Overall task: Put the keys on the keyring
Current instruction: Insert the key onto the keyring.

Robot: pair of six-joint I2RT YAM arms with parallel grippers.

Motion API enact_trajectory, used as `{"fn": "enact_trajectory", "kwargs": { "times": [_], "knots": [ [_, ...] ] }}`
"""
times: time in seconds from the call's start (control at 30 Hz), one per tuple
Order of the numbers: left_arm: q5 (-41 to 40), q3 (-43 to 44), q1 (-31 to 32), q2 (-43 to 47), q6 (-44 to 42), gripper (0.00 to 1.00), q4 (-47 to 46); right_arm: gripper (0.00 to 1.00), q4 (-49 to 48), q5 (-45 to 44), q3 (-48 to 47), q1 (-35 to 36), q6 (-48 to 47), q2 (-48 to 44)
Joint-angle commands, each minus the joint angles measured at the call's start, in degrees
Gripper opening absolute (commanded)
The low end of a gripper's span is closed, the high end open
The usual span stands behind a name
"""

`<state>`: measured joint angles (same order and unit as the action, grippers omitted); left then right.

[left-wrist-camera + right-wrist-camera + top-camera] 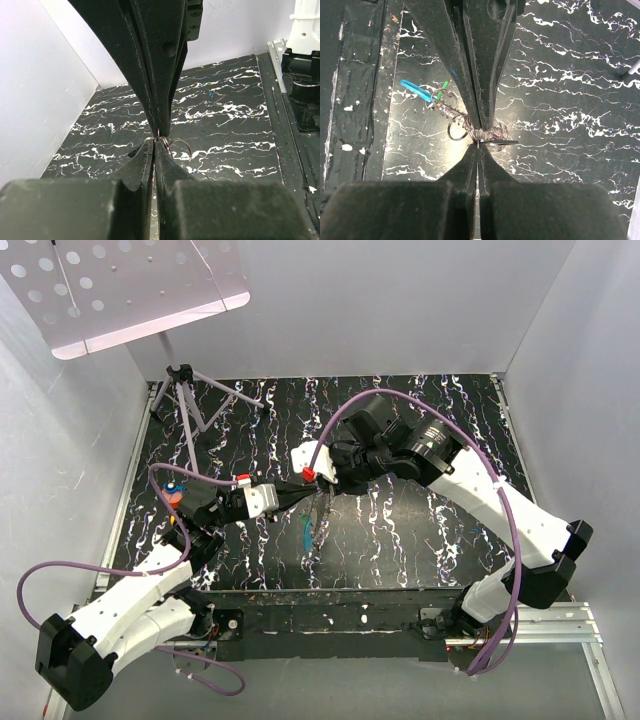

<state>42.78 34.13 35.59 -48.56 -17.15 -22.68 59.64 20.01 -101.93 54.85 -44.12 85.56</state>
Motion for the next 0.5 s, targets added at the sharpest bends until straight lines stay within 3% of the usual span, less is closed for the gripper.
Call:
{"fn": "enact_trajectory", "kwargs": {
  "times": [0.0, 0.47],
  "knots": [
    [-0.42, 1.99, 0.35, -0.14, 0.01, 0.00, 0.44, 0.01, -3.91, 1.88, -3.45, 1.57, -0.97, 0.40],
    [-1.21, 2.43, 0.35, -0.66, 0.71, 0.00, 0.88, 0.01, -2.60, 0.91, -3.80, 2.98, -2.90, 0.84]
  ]
}}
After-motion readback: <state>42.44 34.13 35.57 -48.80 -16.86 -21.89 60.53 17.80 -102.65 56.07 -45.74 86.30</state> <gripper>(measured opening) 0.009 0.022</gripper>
